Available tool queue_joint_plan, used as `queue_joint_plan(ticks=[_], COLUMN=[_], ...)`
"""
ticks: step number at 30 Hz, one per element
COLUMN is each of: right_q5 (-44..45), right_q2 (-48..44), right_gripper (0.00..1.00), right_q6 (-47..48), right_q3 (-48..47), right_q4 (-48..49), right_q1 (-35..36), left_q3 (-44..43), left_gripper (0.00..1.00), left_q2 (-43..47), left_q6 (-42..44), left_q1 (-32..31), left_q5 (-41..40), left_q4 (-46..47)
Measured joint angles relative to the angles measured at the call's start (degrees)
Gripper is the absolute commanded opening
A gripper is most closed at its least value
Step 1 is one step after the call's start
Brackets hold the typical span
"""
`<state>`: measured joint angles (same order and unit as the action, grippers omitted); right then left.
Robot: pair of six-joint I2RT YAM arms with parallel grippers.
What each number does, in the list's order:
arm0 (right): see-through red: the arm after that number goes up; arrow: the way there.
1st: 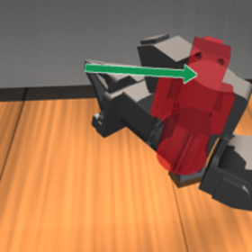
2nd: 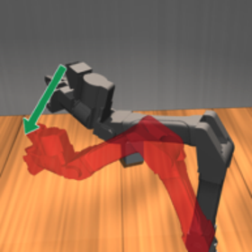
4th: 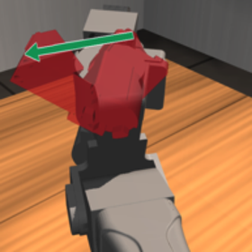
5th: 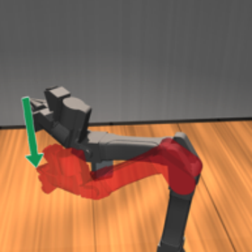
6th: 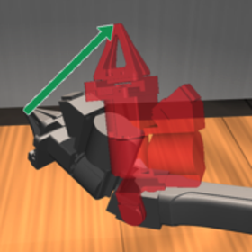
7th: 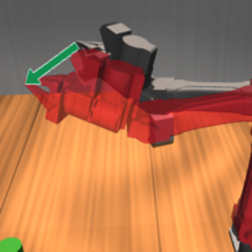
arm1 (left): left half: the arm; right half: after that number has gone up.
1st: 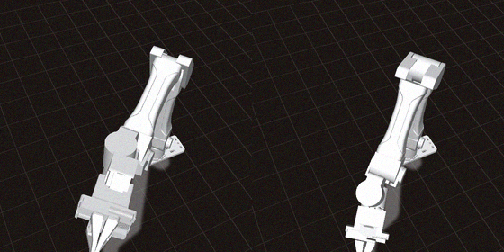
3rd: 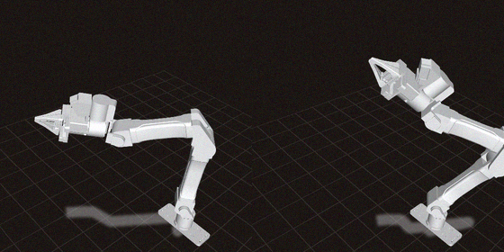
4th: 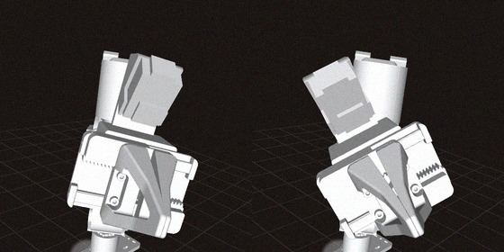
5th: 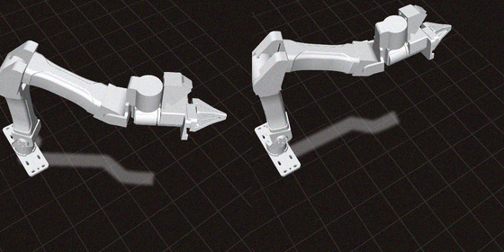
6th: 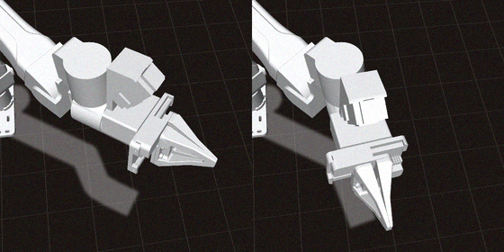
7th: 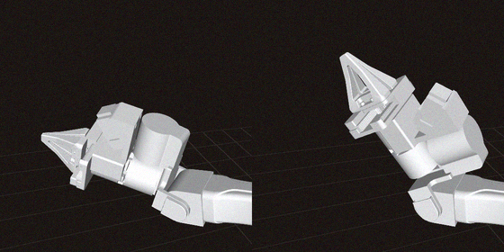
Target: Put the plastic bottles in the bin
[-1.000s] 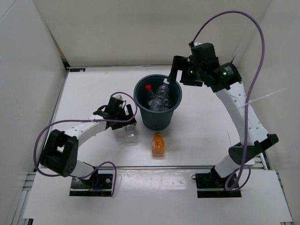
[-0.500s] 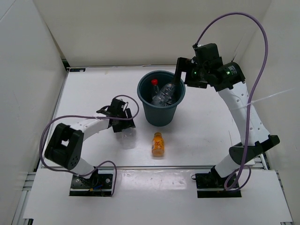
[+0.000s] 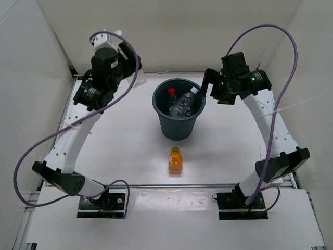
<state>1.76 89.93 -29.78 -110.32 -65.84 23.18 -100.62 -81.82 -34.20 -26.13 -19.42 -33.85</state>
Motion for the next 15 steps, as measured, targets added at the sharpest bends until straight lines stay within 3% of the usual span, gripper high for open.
queue_joint_plan(ticks=[4,11,15], right_q5=[-1.86,-3.17,-3.50], right_q2=[-0.55,-3.48,-6.29], right_gripper=[1.00,1.00,1.00], right_q6=[-1.55,-2.86,-2.91], right_q3=[3.74,7.54,9.97], right_q4=[0.63,1.86,2.19], right_q1=[-2.38,-4.61,-5.25], left_q3=[-9.07,-6.36,-2.45], left_gripper=[0.60,0.62,0.75], left_q2=[-7.52,-21.14,-22.23], left_q6=[3.34,6.62,7.37], left_q1=[-4.57,-11.93,-15.54], left_q5=[-1.62,-0.59,-1.62], left_q4=[2.60,2.32,1.20])
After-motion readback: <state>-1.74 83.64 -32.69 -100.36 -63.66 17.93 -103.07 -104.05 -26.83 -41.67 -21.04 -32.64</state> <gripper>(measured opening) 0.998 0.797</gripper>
